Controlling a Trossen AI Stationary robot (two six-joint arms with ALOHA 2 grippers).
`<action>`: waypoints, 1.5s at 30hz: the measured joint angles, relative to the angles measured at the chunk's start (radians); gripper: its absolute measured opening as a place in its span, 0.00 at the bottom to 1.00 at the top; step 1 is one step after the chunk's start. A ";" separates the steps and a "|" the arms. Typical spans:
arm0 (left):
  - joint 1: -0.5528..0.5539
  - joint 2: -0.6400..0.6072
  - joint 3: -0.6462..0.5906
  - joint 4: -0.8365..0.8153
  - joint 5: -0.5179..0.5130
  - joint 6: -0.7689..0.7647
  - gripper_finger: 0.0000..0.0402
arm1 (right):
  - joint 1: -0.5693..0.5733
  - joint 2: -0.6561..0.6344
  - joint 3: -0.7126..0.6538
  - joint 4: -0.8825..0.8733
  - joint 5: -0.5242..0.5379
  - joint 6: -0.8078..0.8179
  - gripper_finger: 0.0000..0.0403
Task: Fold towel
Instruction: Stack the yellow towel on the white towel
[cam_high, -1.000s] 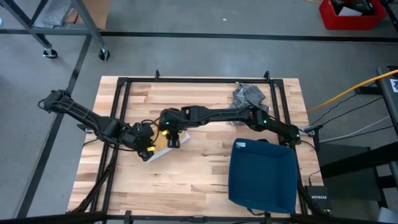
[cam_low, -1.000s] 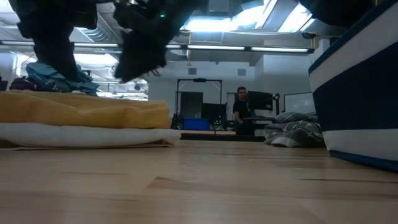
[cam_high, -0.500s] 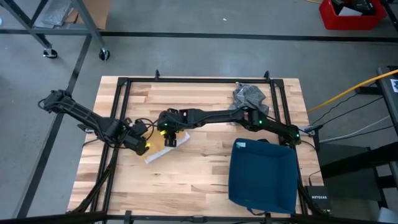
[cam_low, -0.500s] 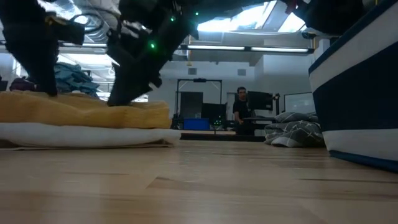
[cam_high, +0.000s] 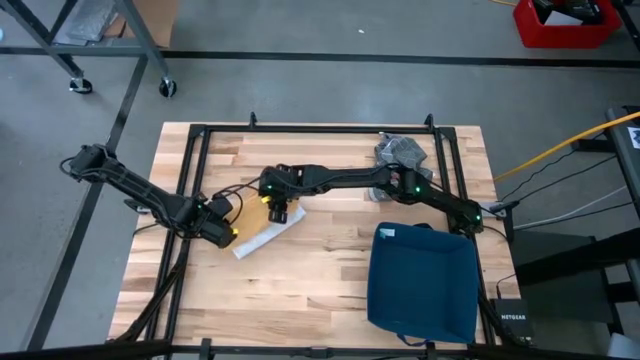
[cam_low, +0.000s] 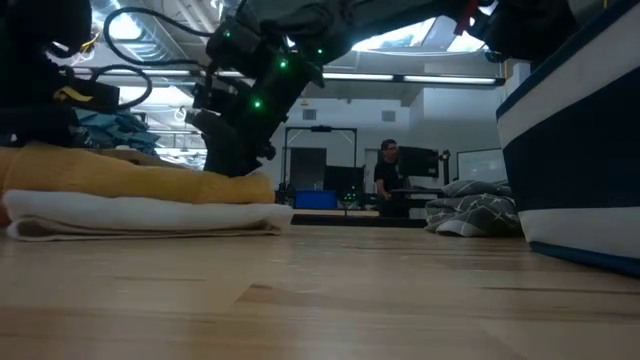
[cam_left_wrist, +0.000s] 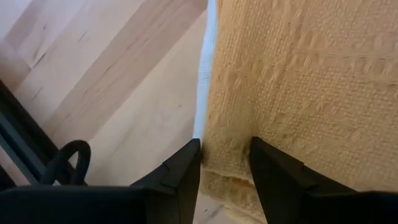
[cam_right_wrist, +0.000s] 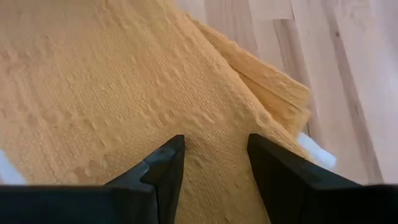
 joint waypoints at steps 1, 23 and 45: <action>0.000 0.000 -0.001 0.005 0.001 0.000 0.32 | 0.000 0.000 0.000 0.002 0.000 -0.002 0.46; 0.000 -0.135 0.165 0.245 -0.077 0.309 0.32 | 0.147 -0.225 0.109 -0.357 0.134 -0.042 0.46; 0.000 -0.037 0.042 0.459 0.086 0.663 0.32 | 0.332 -0.227 0.108 -0.855 0.169 0.387 0.46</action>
